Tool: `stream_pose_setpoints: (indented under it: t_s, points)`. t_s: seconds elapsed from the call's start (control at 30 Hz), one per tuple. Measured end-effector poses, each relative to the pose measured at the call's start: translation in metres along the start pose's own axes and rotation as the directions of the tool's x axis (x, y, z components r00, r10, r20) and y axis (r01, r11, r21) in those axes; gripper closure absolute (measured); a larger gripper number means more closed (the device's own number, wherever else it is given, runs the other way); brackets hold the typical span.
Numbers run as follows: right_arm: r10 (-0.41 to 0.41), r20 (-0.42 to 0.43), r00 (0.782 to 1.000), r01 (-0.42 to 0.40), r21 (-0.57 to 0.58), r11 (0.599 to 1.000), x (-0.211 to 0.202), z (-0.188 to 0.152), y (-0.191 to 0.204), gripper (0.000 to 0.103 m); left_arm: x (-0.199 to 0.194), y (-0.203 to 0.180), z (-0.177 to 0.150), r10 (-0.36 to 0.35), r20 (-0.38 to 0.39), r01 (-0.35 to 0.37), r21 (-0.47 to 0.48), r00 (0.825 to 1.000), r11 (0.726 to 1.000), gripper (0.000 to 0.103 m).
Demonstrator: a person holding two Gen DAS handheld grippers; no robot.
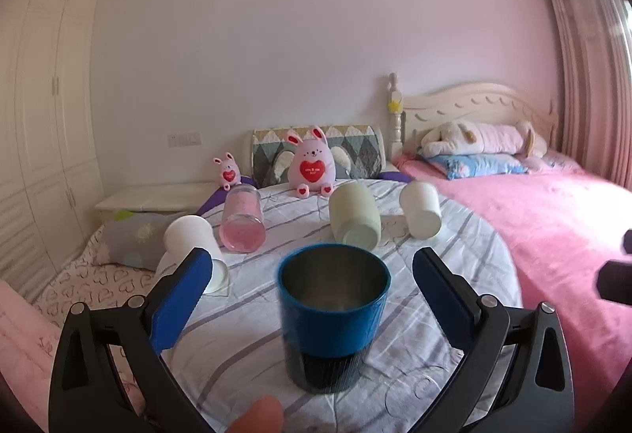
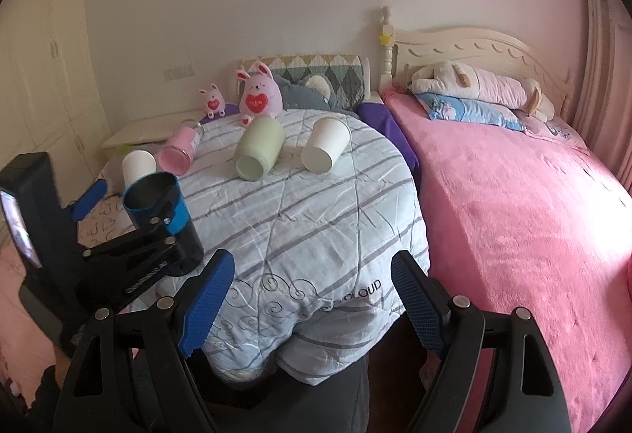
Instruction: Flip cup upright
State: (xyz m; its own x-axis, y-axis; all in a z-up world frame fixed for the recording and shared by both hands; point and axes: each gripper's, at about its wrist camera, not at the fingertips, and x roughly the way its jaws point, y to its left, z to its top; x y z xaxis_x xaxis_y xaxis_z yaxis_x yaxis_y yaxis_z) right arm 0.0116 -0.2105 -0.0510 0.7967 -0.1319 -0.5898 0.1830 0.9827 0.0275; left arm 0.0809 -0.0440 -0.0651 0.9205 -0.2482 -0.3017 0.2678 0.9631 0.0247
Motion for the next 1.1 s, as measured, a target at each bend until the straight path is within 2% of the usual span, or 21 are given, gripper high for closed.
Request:
stream_pose_setpoints:
  t_s: [0.13, 0.2, 0.33, 0.43, 0.6, 0.7, 1.1]
  points:
    - [0.027, 0.032, 0.999, -0.028, 0.006, 1.000, -0.006, 0.001, 0.005, 0.020, -0.030, 0.018, 0.012, 0.043, -0.082, -0.045, -0.023, 0.996, 0.999, 0.000]
    - [0.041, 0.044, 0.998, -0.041, 0.005, 0.999, -0.008, 0.000, 0.009, 0.020, -0.042, 0.024, 0.014, 0.085, -0.133, -0.087, -0.009, 0.987, 0.996, 0.000]
    - [0.070, 0.047, 0.996, -0.070, -0.002, 0.998, -0.008, -0.004, 0.016, 0.020, -0.057, 0.036, 0.013, 0.166, -0.268, -0.168, 0.016, 0.949, 0.986, 0.000]
    - [0.089, 0.049, 0.995, -0.088, -0.008, 0.996, -0.011, -0.008, 0.022, 0.020, -0.067, 0.043, 0.009, 0.169, -0.342, -0.180, -0.001, 0.924, 0.984, 0.000]
    - [0.116, 0.052, 0.992, -0.114, -0.032, 0.993, -0.016, -0.015, 0.034, 0.020, -0.086, 0.042, 0.005, 0.184, -0.360, -0.192, 0.012, 0.915, 0.981, 0.000]
    - [0.123, 0.050, 0.991, -0.121, -0.043, 0.992, -0.019, -0.018, 0.039, 0.020, -0.094, 0.040, 0.005, 0.177, -0.358, -0.188, 0.004, 0.917, 0.982, 0.000]
    - [0.123, 0.055, 0.991, -0.119, -0.060, 0.991, -0.026, -0.020, 0.044, 0.020, -0.098, 0.033, 0.001, 0.173, -0.376, -0.183, 0.008, 0.910, 0.983, 0.000]
